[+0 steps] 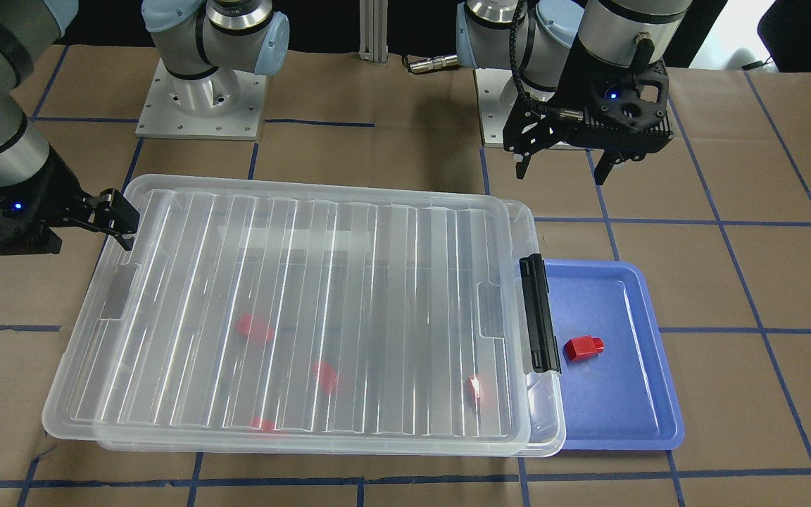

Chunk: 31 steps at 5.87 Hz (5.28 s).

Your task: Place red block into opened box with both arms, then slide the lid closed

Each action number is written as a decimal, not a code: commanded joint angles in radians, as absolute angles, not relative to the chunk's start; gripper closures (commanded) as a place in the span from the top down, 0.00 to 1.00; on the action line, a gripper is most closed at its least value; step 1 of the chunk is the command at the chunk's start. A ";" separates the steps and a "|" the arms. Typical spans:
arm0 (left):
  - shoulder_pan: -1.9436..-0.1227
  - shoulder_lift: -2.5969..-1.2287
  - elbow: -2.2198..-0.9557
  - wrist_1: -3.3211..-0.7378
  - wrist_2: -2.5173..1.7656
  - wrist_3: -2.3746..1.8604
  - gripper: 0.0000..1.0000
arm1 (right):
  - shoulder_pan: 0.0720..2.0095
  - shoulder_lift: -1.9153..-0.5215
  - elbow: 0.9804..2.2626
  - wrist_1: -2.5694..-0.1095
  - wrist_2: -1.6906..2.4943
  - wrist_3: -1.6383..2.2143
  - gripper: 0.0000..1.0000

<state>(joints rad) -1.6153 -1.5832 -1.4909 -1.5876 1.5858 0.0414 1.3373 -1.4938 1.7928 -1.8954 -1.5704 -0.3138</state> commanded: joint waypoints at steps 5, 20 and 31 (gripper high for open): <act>-1.615 -1.583 -1.491 -1.586 1.586 0.043 0.98 | 1.136 -1.442 1.856 -2.039 -1.568 -0.633 1.00; -1.327 -2.015 -1.783 -0.932 1.502 1.617 0.97 | 1.580 -1.534 1.428 -1.479 -1.568 0.209 1.00; -1.458 -1.727 -1.605 -1.351 1.503 1.388 0.02 | 1.569 -1.522 1.433 -1.490 -1.582 0.138 1.00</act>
